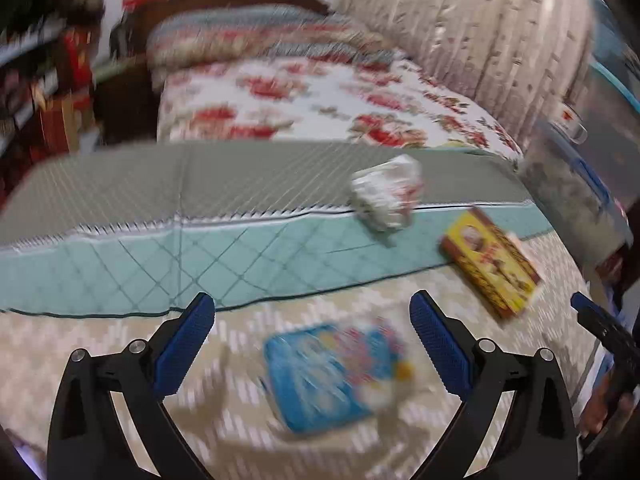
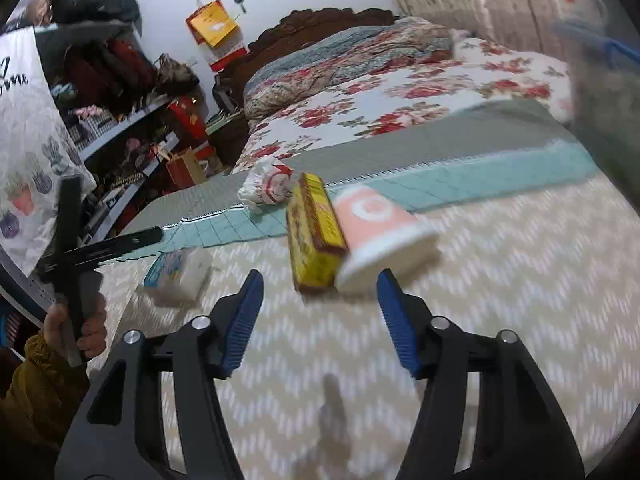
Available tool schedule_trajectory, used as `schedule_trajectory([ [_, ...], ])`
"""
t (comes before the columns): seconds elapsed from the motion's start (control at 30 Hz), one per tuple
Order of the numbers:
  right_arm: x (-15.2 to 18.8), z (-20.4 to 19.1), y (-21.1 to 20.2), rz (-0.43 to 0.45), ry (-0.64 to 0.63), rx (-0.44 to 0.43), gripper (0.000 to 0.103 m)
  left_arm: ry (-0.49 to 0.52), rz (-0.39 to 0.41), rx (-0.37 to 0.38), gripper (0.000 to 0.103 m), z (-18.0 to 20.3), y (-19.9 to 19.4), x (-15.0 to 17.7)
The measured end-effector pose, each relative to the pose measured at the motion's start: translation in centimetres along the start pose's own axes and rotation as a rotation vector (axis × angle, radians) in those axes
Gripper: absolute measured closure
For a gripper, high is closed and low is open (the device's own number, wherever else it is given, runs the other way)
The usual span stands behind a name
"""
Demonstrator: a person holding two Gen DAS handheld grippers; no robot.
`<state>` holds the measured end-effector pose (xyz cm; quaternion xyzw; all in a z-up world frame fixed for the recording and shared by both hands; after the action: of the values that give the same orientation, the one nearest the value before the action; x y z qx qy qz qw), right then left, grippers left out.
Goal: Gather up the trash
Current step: 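Grasp the blue sponge pack with the left tool while the right tool grasps the yellow box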
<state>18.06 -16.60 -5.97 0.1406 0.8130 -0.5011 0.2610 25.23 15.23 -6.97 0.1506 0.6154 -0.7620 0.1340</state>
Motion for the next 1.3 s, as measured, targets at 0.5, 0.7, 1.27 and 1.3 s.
schedule_trajectory([
  [0.5,0.0,-4.1,4.4,-0.151,-0.098,-0.099,0.056,0.151,-0.132,0.203,0.009,4.8,-0.2,8.2],
  [0.7,-0.3,-3.6,3.9,-0.104,-0.085,-0.014,0.047,0.171,-0.005,0.022,0.009,4.7,-2.8,8.8],
  [1.27,-2.4,-1.7,9.6,-0.226,0.191,-0.19,0.074,0.234,-0.113,-0.122,0.04,7.4,2.2,8.2],
  [1.3,-1.7,-2.0,8.8,-0.227,0.166,-0.203,0.074,0.237,-0.108,-0.112,0.041,7.5,1.9,8.4],
])
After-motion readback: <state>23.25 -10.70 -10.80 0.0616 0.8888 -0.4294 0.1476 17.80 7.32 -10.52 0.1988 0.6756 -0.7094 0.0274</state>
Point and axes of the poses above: each gripper's, at about its wrist camera, not at the fingertips, and y roughly the way its jaws point, z to its right, x to its underside, the point moved 3 cm from there along y, roughly the way its jaws point, and after that the axes turned 14 degrees about -z, right-handed, at the moved point
